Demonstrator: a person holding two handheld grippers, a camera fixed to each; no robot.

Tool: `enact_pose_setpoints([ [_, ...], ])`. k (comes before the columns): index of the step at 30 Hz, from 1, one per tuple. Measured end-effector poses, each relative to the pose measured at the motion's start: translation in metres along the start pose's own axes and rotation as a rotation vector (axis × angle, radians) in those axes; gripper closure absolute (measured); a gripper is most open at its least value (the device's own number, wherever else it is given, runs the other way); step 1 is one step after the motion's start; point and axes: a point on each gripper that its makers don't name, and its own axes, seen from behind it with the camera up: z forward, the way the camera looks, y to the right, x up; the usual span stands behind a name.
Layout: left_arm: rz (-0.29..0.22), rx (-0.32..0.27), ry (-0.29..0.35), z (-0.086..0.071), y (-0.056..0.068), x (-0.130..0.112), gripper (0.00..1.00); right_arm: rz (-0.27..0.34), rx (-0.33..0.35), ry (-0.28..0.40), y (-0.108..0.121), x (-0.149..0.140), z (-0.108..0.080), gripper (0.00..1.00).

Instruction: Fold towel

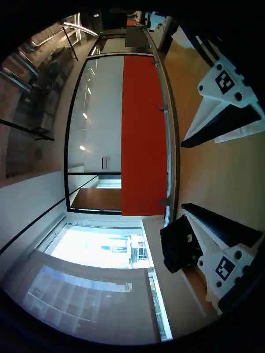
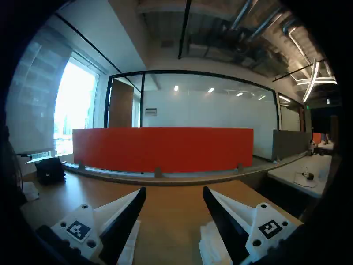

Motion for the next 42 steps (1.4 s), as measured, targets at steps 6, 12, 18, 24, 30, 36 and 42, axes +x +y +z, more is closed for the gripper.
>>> enact_pose_setpoints([
  [6, 0.007, 0.005, -0.009, 0.000, 0.002, 0.034, 0.07, -0.002, -0.015, 0.004, 0.002, 0.037, 0.001, 0.00],
  [12, 0.021, -0.011, -0.033, 0.001, 0.011, 0.054, 0.07, -0.008, -0.008, -0.013, 0.000, 0.056, 0.006, 0.00],
  [18, 0.041, -0.075, -0.068, 0.004, 0.028, 0.060, 0.07, -0.037, 0.079, -0.050, -0.017, 0.064, 0.009, 0.00],
  [24, 0.077, -0.183, -0.115, 0.009, 0.049, 0.058, 0.07, -0.088, 0.241, -0.133, -0.049, 0.055, 0.009, 0.00],
  [30, 0.086, -0.278, -0.171, 0.011, 0.063, 0.049, 0.07, -0.156, 0.379, -0.196, -0.081, 0.044, 0.003, 0.00],
  [36, 0.097, -0.339, -0.221, 0.013, 0.066, 0.037, 0.07, -0.217, 0.443, -0.233, -0.100, 0.036, 0.001, 0.00],
  [42, 0.131, -0.377, -0.266, 0.013, 0.069, 0.017, 0.07, -0.230, 0.464, -0.280, -0.106, 0.021, -0.001, 0.00],
])
